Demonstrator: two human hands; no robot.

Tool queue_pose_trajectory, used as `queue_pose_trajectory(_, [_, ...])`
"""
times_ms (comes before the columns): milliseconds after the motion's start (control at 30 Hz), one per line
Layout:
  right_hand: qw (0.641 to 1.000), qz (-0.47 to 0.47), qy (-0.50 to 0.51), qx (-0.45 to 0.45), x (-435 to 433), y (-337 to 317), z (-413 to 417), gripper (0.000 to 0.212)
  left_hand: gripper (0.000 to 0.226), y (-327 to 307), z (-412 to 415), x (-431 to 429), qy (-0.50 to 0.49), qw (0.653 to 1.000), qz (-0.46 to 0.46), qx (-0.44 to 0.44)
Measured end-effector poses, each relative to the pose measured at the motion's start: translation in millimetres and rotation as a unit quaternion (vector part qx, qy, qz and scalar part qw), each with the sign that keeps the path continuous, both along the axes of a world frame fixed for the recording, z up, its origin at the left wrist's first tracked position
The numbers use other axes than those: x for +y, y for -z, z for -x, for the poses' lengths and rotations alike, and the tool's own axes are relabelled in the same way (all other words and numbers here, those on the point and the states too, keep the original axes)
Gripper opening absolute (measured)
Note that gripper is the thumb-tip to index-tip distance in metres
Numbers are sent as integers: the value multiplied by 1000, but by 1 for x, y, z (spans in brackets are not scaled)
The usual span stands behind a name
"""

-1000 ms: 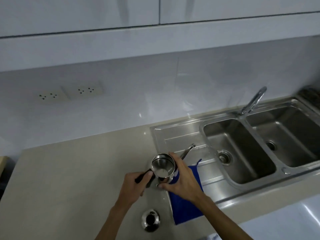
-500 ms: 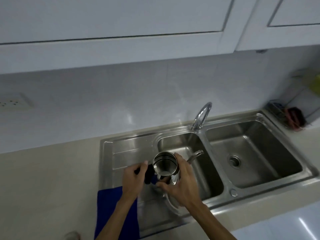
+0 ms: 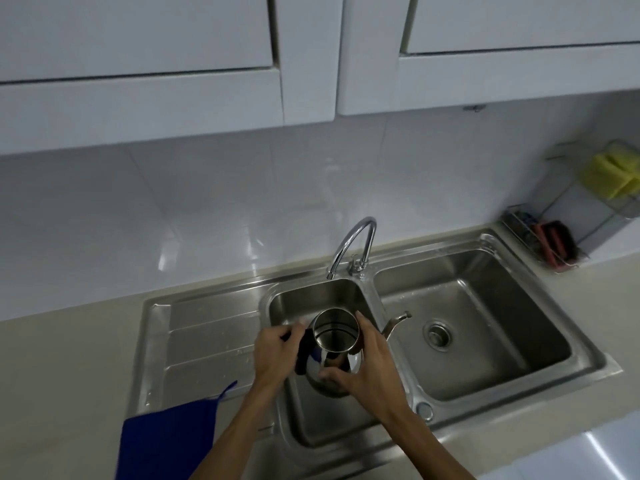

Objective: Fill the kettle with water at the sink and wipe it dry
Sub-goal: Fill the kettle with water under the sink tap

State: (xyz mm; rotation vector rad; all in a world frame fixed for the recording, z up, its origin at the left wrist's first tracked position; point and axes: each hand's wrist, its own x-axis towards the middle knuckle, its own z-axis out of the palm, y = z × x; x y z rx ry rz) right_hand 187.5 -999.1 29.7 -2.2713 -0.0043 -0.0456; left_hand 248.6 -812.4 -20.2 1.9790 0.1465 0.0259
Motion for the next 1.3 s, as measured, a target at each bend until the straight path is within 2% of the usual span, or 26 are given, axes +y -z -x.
queue_pose_trajectory(100, [1000,-2,-17,7,-17,-12,-18,100,68,5,-19,-3,-8,1000,-26,4])
queue_pose_trajectory(200, [997,52,-9,-52,-37,-29,-60,63,70,13,-34,0,-4,999,-42,22])
queue_pose_trajectory(300, [993,110,-13,-30,-51,-40,-122,37,73,24,-42,3,-4,998,-51,34])
queue_pose_trajectory(467, [957,237,-127,112,-65,-27,-207,39,68,34,-50,7,-18,997,-52,54])
queue_pose_trajectory(600, [911,311,-208,171,-67,-11,-234,47,67,36,-55,7,-12,998,-47,42])
queue_pose_trajectory(700, [887,357,-226,186,-71,4,-249,55,67,37,-56,6,-12,998,-38,38])
queue_pose_trajectory(900, [868,381,-244,203,-77,13,-255,74,64,51,-61,11,-5,999,-29,44])
queue_pose_trajectory(1000, [869,379,-246,204,-77,16,-259,76,64,50,-61,10,-9,998,-32,53])
queue_pose_trajectory(1133, [870,380,-246,197,-74,18,-264,76,45,44,-68,4,-22,997,-25,68])
queue_pose_trajectory(1300, [872,372,-252,196,-75,25,-273,77,62,41,-91,-2,-32,998,-20,52])
